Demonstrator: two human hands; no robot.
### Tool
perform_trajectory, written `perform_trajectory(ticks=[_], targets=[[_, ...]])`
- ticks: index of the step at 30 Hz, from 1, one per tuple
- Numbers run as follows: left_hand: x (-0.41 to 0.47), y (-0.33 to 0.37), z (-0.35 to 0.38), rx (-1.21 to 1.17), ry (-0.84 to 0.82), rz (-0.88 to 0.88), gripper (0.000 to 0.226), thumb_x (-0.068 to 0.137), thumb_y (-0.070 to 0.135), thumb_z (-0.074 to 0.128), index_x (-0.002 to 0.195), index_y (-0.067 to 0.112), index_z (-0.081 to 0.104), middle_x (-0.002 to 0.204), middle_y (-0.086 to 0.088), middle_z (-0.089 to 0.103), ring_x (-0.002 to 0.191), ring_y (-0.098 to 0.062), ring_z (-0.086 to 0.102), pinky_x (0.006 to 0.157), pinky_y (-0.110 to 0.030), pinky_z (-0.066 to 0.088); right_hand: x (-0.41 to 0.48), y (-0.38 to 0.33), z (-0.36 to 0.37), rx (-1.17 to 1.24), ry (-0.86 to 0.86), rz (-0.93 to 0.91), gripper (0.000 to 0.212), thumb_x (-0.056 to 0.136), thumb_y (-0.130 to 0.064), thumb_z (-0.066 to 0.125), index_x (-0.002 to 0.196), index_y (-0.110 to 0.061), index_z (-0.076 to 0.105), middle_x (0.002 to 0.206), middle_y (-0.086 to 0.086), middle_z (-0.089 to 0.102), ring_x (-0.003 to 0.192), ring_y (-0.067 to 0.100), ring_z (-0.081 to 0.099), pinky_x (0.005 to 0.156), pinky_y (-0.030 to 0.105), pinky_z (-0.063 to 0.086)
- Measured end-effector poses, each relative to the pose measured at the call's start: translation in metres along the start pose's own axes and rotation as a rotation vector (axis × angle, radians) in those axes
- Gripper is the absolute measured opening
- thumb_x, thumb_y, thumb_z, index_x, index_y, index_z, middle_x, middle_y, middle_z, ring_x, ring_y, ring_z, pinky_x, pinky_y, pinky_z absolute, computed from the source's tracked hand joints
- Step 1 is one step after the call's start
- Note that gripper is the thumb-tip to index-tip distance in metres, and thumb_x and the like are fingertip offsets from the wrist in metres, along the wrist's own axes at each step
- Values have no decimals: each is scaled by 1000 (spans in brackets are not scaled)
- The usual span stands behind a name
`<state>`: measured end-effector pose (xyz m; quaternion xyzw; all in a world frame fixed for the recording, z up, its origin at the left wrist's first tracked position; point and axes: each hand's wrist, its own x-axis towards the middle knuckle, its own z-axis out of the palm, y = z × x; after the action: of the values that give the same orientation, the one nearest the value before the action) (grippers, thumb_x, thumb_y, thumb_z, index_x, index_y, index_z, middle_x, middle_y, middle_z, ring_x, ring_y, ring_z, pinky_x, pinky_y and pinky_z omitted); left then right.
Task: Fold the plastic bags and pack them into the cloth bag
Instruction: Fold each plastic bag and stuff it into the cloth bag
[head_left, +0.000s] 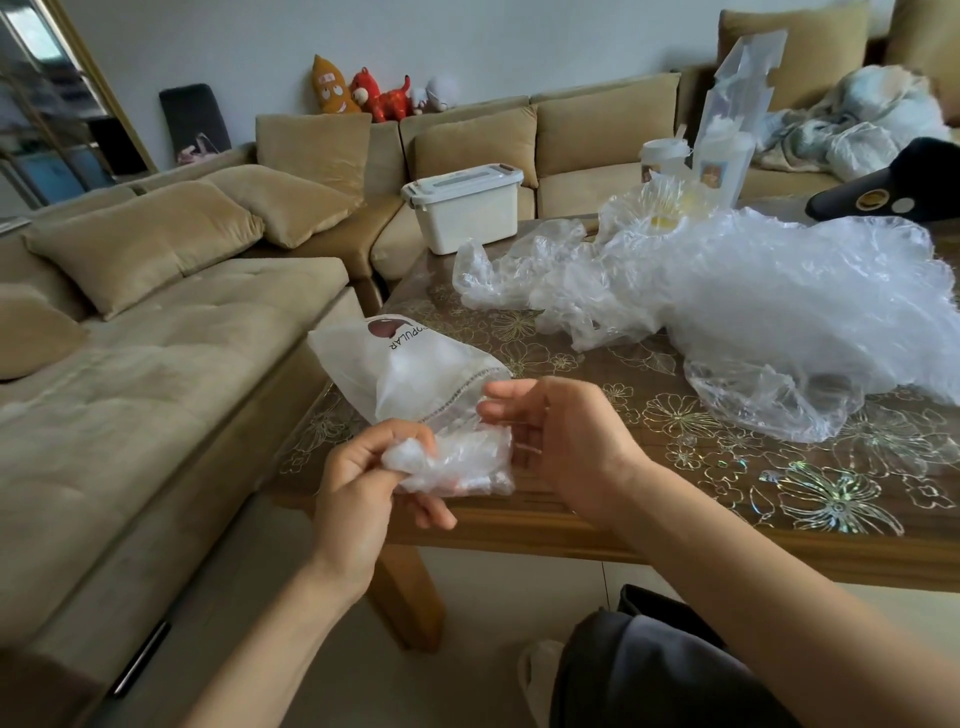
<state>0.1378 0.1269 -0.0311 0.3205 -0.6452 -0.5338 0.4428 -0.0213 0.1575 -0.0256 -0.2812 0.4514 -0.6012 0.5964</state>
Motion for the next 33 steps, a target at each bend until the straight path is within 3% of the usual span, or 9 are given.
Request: perform_trajectory(ticks=[6, 10, 13, 15, 18, 23, 26, 30, 33], targets=[[7, -13, -14, 93, -99, 23, 29, 68, 6, 47, 59, 24, 67, 48, -9, 58, 35, -24, 55, 38, -23, 39, 11, 10, 4, -314, -450, 131, 19, 89, -20, 61, 102, -6, 58, 93, 9, 63, 84, 24, 58, 71, 30, 48], [22, -26, -25, 144, -122, 13, 27, 69, 5, 48, 59, 20, 67, 48, -12, 60, 40, -25, 59, 39, -21, 41, 27, 14, -2, -257, -326, 201, 9, 86, -2, 62, 94, -5, 59, 85, 6, 63, 67, 11, 59, 55, 18, 48], [35, -28, -31, 159, -166, -32, 25, 78, 0, 56, 65, 14, 71, 61, -16, 67, 49, -24, 64, 43, -22, 47, 39, 18, -3, -239, -252, 193, 13, 84, 2, 64, 95, -3, 60, 87, 10, 65, 70, 16, 61, 61, 23, 48], [44, -26, -38, 178, -219, -98, 26, 80, -3, 60, 71, 16, 75, 81, -8, 73, 64, -19, 67, 52, -21, 51, 45, 20, -7, -278, -170, 173, 19, 82, 2, 66, 100, -1, 61, 91, 13, 65, 79, 23, 60, 71, 31, 50], [58, -29, -46, 234, -136, -90, 21, 69, 14, 61, 86, 20, 72, 98, -1, 71, 90, -10, 65, 73, -17, 51, 51, 19, -21, -306, 2, 144, 29, 81, 2, 67, 109, 3, 60, 88, 11, 65, 72, 18, 61, 57, 25, 51], [75, -55, -26, 1045, -49, 226, 52, 87, 25, 65, 135, 17, 46, 144, -1, 38, 134, -9, 30, 113, -25, 19, 61, 23, -39, -79, 234, 105, 38, 79, 5, 65, 116, 6, 59, 108, 22, 65, 89, 28, 62, 67, 28, 51], [90, -71, -16, 1405, -53, 146, 69, 94, 11, 51, 150, 18, 13, 159, -6, -3, 145, -20, -11, 117, -41, -8, 62, 21, -35, -19, 283, 100, 36, 78, 4, 63, 114, 6, 57, 107, 25, 63, 86, 31, 60, 72, 34, 47], [103, -73, -15, 1197, 95, 118, 58, 95, 0, 44, 147, 16, 27, 158, -5, 10, 146, -18, -1, 117, -45, -6, 65, 21, -21, 53, 320, 115, 23, 79, -2, 61, 102, -2, 59, 103, 18, 64, 76, 26, 59, 63, 32, 43], [101, -61, -10, 782, 194, 133, 46, 97, 1, 40, 142, 12, 40, 153, -6, 29, 144, -20, 17, 117, -49, 15, 69, 26, 0, 159, 207, 98, 26, 77, -4, 62, 103, -1, 62, 105, 16, 67, 84, 27, 65, 81, 39, 51]])
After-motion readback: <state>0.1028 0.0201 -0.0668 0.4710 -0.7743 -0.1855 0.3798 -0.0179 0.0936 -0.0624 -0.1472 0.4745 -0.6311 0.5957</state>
